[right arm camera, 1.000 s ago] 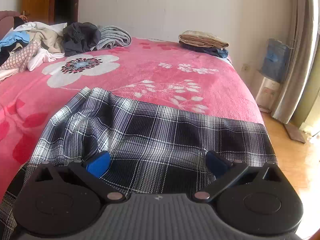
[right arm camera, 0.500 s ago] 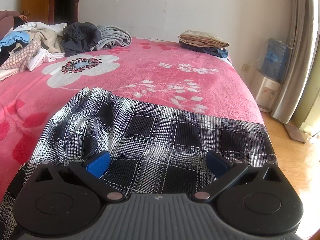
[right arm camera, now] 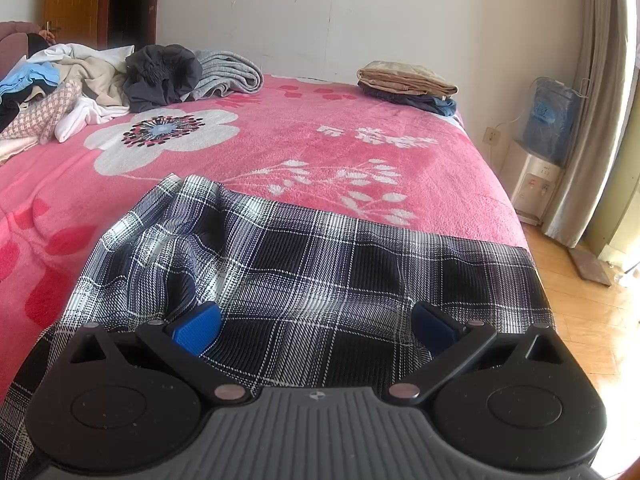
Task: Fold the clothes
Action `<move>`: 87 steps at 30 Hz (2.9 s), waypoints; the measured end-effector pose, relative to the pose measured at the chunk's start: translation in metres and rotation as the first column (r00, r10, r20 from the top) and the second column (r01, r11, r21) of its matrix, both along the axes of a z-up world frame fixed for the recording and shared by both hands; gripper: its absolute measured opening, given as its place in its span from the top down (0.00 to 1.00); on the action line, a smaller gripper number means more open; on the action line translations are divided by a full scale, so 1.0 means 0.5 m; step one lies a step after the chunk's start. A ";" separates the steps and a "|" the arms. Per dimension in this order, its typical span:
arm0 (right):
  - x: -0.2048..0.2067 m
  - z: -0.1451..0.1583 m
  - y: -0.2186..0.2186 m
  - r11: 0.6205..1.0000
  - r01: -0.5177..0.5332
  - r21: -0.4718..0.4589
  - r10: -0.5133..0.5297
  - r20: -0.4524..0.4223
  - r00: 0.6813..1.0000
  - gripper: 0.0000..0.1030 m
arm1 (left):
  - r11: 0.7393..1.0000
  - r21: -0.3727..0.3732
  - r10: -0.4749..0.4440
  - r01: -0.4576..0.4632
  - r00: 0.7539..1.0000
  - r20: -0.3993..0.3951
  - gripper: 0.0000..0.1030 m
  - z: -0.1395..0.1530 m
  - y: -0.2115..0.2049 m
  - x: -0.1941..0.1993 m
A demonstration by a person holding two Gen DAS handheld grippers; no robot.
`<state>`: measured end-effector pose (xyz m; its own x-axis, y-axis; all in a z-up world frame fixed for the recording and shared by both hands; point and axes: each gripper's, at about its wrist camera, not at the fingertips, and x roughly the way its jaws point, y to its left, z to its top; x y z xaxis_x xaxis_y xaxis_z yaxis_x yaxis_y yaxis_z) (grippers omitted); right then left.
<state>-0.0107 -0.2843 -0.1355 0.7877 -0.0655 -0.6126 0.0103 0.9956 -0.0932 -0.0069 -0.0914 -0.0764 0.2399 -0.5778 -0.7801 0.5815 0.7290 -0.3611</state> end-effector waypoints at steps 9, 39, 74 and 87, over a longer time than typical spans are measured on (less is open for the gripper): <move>0.000 0.000 0.000 1.000 -0.001 0.000 0.001 0.000 1.000 0.00 | 1.000 0.002 -0.004 0.004 1.000 0.002 0.39 0.000 -0.003 -0.004; 0.000 0.000 0.001 1.000 0.001 -0.001 -0.001 0.003 1.000 0.00 | 0.999 0.038 0.030 -0.030 1.000 0.003 0.39 0.011 -0.004 0.003; -0.039 0.080 -0.002 0.996 0.047 0.071 -0.053 0.077 0.996 0.00 | 0.930 0.081 0.357 -0.360 0.933 0.046 0.29 0.062 0.044 0.037; -0.247 0.188 -0.054 0.974 0.086 0.208 -0.091 0.015 0.996 0.00 | 0.897 0.196 0.376 -0.397 0.917 0.135 0.03 0.071 -0.035 -0.006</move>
<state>-0.1341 -0.3113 -0.0414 0.7994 -0.0099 -0.6007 0.0991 0.9883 0.1156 -0.0097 -0.1089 -0.0407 0.4863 -0.2457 -0.8385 0.2607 0.9567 -0.1292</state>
